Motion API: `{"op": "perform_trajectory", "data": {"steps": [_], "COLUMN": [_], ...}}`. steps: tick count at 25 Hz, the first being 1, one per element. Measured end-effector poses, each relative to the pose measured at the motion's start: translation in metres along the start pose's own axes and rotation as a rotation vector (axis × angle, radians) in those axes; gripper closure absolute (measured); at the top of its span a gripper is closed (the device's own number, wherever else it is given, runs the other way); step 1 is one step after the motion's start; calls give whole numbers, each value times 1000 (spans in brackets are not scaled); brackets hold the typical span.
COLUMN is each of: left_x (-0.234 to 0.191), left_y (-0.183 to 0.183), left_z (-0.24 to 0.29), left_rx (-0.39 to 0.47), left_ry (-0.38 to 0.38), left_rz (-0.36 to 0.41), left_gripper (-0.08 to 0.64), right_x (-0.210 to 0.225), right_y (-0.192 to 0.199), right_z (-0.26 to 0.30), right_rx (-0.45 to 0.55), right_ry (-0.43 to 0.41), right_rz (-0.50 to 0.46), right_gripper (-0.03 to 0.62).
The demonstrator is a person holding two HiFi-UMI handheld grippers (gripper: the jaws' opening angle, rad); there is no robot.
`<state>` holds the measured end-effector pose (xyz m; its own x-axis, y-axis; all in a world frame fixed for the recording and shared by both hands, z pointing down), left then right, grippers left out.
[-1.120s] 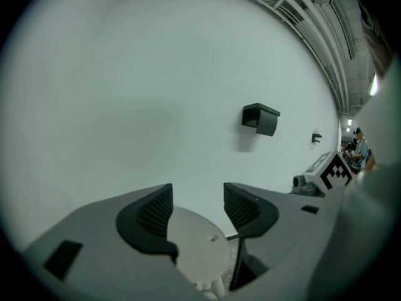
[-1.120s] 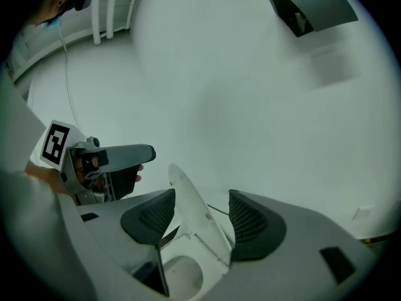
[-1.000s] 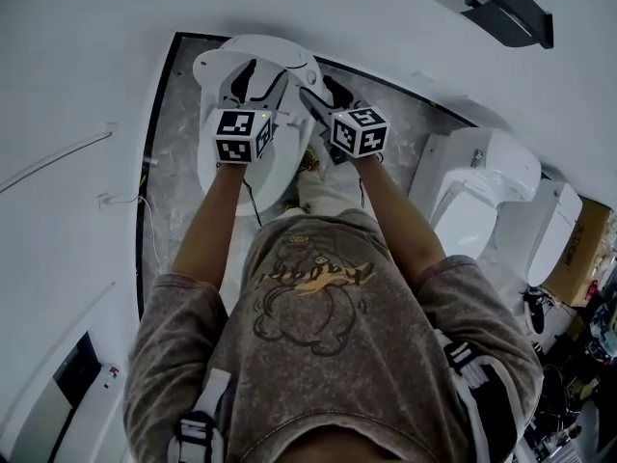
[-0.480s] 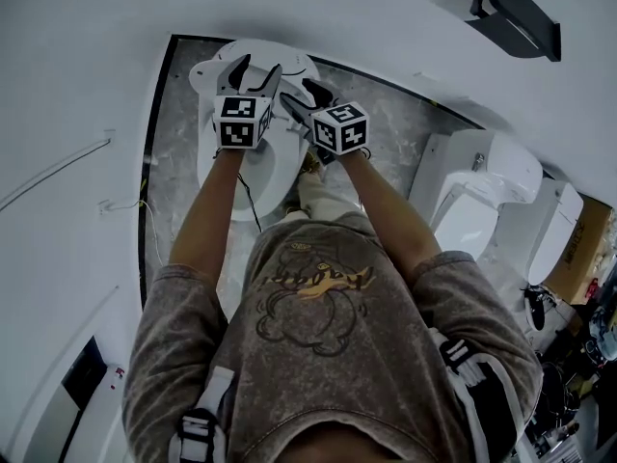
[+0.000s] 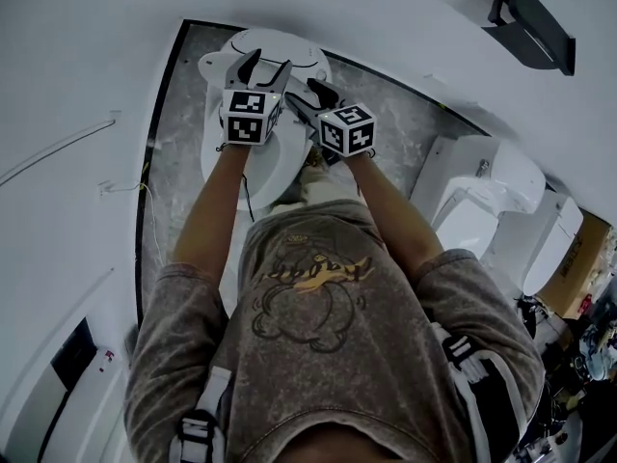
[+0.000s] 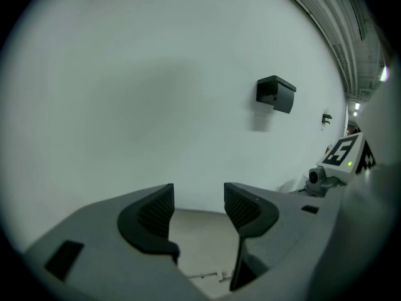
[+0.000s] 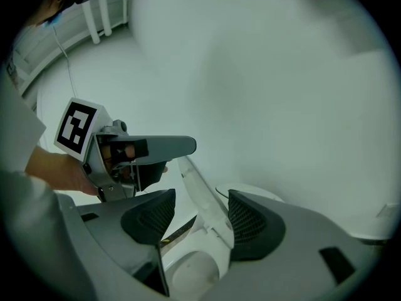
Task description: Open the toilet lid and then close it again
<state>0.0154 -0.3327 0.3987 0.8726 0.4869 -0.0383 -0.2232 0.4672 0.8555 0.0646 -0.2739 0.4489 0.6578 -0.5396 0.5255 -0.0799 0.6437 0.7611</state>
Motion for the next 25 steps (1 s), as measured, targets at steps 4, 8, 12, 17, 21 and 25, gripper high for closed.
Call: {"op": "perform_trajectory", "data": {"steps": [4, 8, 12, 17, 21, 25], "left_x": [1, 4, 10, 10, 17, 23], "left_y": [7, 19, 39, 73, 107, 138], "left_z": [-22, -51, -82, -126, -157, -182], "left_rx": [6, 36, 52, 32, 11, -13], "left_ry": [20, 51, 92, 124, 111, 102], "left_rz": [-12, -12, -13, -16, -40, -65], "left_gripper": [308, 308, 317, 331, 331, 331], "right_x": [-18, -39, -62, -102, -127, -151], "right_y": [7, 21, 43, 78, 110, 136], "right_z": [-6, -12, -20, -27, -32, -36], "right_rx": [19, 40, 72, 61, 9, -31], "right_ry": [12, 34, 76, 104, 98, 67], "right_rz": [-1, -4, -2, -8, 14, 7], "right_gripper": [328, 328, 328, 328, 328, 328]}}
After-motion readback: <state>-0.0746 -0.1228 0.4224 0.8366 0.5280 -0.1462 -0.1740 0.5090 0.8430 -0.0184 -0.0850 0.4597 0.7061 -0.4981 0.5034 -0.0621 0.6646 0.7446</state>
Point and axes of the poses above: the fingertips, and each gripper's own axes: z forward along the fingers, x to its right, y out of its underside, the point moved 1 cm from there along -z, backward along the fingers, and after that the axes turned 1 degree about x, right-handed, at the moved point
